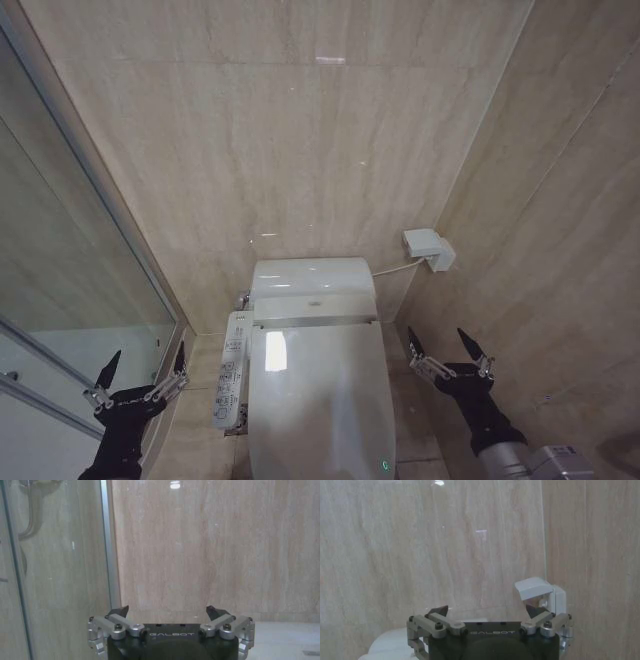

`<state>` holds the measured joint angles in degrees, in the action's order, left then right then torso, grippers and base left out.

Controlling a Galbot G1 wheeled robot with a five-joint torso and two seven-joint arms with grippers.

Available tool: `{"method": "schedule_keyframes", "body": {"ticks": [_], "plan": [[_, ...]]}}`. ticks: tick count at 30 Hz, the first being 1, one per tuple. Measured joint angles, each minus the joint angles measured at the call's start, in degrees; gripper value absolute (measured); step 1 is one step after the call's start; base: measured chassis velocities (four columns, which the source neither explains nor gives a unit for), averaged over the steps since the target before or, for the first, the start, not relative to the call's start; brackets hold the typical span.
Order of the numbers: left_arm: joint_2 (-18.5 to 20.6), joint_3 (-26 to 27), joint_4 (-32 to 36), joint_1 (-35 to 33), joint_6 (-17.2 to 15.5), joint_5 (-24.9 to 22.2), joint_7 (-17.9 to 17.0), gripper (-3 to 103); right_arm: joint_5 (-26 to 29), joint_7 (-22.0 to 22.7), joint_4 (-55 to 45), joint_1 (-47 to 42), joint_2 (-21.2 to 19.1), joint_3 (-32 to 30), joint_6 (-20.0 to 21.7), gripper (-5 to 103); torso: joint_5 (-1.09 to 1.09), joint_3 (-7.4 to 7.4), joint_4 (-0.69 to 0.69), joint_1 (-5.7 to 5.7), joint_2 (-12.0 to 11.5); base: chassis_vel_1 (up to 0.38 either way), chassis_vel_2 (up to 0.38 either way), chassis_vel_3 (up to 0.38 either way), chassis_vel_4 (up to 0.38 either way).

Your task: Open the toilet lid, clean the toilet bowl with a toilet brush, close the toilet lid, and flush.

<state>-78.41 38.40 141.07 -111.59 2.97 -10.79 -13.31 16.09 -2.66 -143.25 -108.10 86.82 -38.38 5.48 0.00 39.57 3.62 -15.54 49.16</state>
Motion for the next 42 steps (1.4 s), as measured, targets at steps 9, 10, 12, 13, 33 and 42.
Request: {"method": "schedule_keyframes", "body": {"ticks": [9, 10, 12, 13, 33, 42], "plan": [[0.00, 0.00, 0.00, 0.00, -0.03, 0.05, -0.02, 100, 0.00, 0.00, 0.00, 0.00, 0.00, 0.00, 0.00, 100, 0.00, 0.00, 0.00, 0.00, 0.00, 0.000, 0.000, 0.000, 0.000], [0.00, 0.00, 0.00, 0.00, -0.03, 0.06, -0.02, 100, 0.00, 0.00, 0.00, 0.00, 0.00, 0.00, 0.00, 100, 0.00, 0.00, 0.00, 0.00, 0.00, 0.000, 0.000, 0.000, 0.000], [0.00, 0.00, 0.00, 0.00, -0.03, 0.06, -0.02, 100, 0.00, 0.00, 0.00, 0.00, 0.00, 0.00, 0.00, 100, 0.00, 0.00, 0.00, 0.00, 0.00, 0.000, 0.000, 0.000, 0.000], [0.00, 0.00, 0.00, 0.00, -0.03, 0.07, -0.02, 100, 0.00, 0.00, 0.00, 0.00, 0.00, 0.00, 0.00, 100, 0.00, 0.00, 0.00, 0.00, 0.00, 0.000, 0.000, 0.000, 0.000], [0.01, 0.01, -0.03, 0.01, -0.03, 0.08, 0.00, 100, 0.00, 0.00, 0.00, 0.00, 0.00, 0.00, 0.00, 100, 0.02, 0.00, -0.01, -0.01, -0.01, 0.117, -0.125, -0.121, 0.118], [0.01, 0.00, -0.05, 0.01, -0.03, 0.08, 0.00, 100, 0.00, 0.00, 0.00, 0.00, -0.01, 0.00, 0.00, 100, 0.01, 0.01, -0.01, -0.01, -0.01, 0.287, -0.293, -0.299, 0.299]]}}
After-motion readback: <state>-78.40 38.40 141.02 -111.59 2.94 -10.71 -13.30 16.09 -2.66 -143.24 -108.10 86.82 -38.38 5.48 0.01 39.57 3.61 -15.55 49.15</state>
